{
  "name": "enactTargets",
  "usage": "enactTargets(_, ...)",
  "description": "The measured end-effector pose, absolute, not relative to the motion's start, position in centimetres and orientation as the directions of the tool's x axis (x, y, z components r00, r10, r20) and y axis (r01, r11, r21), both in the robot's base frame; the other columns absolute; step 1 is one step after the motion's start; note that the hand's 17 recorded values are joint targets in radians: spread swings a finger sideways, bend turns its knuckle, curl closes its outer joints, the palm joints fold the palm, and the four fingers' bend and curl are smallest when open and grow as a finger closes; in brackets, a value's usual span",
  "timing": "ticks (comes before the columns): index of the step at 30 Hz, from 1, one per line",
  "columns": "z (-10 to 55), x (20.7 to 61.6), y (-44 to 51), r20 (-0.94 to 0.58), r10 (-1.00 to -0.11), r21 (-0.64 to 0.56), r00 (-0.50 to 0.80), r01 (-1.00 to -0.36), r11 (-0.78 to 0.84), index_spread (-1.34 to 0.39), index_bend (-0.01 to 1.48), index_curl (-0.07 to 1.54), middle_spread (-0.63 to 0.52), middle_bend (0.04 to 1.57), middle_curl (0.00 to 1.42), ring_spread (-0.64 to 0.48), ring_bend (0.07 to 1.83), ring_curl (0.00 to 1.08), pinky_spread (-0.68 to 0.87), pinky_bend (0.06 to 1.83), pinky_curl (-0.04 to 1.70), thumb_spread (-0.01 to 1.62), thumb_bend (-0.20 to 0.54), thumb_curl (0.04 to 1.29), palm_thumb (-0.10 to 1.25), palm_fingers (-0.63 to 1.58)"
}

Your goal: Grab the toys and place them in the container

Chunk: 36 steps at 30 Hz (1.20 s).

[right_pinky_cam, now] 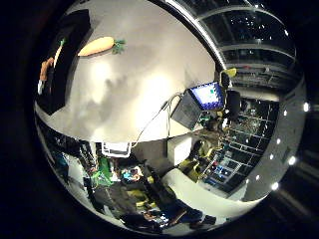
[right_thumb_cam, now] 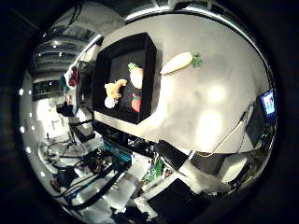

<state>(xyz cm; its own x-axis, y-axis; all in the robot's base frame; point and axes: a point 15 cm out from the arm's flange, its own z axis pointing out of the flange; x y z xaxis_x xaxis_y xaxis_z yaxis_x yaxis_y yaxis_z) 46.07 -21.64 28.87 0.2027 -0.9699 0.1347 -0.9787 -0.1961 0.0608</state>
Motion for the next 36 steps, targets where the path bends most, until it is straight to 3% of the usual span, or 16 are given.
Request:
enactTargets(10, 23.3, 53.3, -18.0, 0.176, -0.933, -0.014, 0.315, -0.947, -0.322, -0.45, 0.14, 0.24, 0.04, 0.20, 0.33, 0.17, 0.27, 0.28, 0.38, 0.39, 0.31, 0.94, -0.022, 0.37, 0.76, 0.05)
enactTargets(21, 11.7, 54.9, -14.9, 0.114, -0.909, 0.112, 0.402, -0.914, -0.390, -0.43, 0.15, 0.24, 0.03, 0.21, 0.33, 0.14, 0.29, 0.28, 0.36, 0.39, 0.31, 0.93, -0.012, 0.43, 0.90, 0.06)
enactTargets(36, 8.6, 59.9, -19.0, 0.184, -0.896, 0.137, 0.405, -0.913, -0.385, -0.43, 0.15, 0.24, 0.00, 0.22, 0.34, 0.10, 0.29, 0.28, 0.33, 0.36, 0.31, 0.95, -0.021, 0.51, 0.95, 0.10)
